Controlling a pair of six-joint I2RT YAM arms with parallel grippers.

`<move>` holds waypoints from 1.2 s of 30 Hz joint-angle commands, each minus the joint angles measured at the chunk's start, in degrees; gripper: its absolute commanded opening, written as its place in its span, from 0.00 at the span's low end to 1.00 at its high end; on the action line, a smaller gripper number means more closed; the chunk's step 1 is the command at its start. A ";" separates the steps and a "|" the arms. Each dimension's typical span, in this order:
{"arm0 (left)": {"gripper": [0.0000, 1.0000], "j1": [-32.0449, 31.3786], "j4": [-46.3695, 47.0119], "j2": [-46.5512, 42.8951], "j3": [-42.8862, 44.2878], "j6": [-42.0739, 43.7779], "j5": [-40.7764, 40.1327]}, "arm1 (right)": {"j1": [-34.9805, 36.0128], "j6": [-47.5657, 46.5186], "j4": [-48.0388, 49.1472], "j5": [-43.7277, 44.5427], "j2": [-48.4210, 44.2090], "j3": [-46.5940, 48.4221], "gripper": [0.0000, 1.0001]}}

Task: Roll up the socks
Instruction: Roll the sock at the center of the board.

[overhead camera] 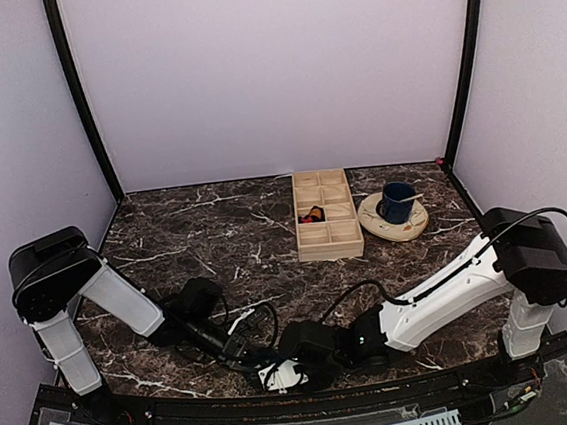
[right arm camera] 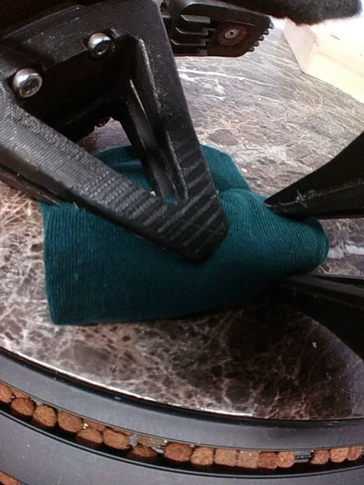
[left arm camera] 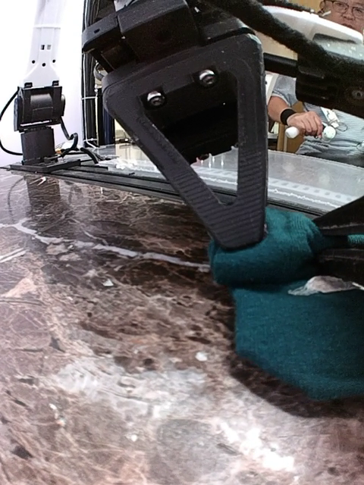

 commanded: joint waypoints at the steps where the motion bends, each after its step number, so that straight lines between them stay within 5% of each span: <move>1: 0.00 -0.04 -10.36 3.44 -1.80 1.40 -5.69 | 0.69 -1.28 -0.30 -1.52 2.30 1.03 0.21; 13: 0.00 -0.04 -15.21 4.35 1.41 4.69 -6.38 | 0.38 0.10 -3.01 -3.87 5.98 3.99 0.09; 24: 0.22 0.93 -30.24 -4.86 6.53 8.98 -20.37 | -3.01 8.13 -8.43 -5.54 6.14 5.50 0.00; 36: 0.26 1.62 -36.05 -16.26 10.13 9.12 -29.22 | -4.87 15.91 -10.20 -3.21 5.63 6.66 0.00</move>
